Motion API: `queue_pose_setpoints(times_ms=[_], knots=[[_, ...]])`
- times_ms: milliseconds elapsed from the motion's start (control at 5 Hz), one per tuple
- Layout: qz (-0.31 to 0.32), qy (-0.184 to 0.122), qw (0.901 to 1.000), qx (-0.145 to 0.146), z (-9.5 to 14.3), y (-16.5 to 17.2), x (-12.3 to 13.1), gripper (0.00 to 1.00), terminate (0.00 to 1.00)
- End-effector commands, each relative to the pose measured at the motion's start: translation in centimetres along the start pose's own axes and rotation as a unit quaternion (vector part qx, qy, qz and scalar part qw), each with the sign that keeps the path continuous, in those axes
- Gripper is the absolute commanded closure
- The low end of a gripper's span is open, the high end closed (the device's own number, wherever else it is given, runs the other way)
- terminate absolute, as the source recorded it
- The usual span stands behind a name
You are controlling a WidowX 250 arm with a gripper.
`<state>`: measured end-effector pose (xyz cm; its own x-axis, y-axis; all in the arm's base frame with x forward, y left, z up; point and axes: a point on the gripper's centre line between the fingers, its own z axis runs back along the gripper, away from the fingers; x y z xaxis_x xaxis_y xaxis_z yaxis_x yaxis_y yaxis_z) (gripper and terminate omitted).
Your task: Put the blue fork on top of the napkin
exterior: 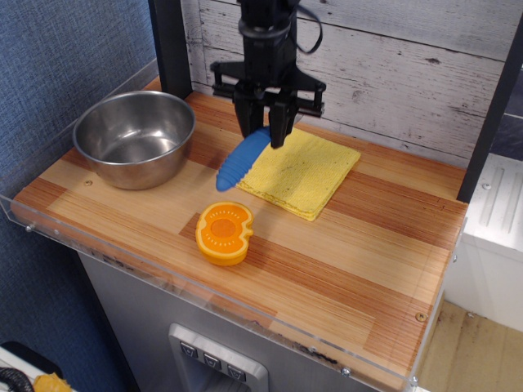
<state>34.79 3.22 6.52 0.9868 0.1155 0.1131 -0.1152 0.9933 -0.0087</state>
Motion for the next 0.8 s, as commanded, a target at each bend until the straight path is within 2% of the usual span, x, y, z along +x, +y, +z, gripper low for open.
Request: queue_pose_setpoints(times_ms=[0, 200, 400, 600], knots=[[0.056, -0.015, 0.9982, -0.018, -0.6, 1.1, 0.5, 1.00, 0.00], [0.068, -0.004, 0.9966, -0.046, -1.5, 1.0, 1.5, 1.00, 0.00], [0.067, -0.005, 0.9957, -0.065, -1.9, 0.6, 2.5, 1.00, 0.00], [0.059, -0.006, 0.9964, -0.061, -1.7, 0.2, 2.9, 1.00, 0.00]])
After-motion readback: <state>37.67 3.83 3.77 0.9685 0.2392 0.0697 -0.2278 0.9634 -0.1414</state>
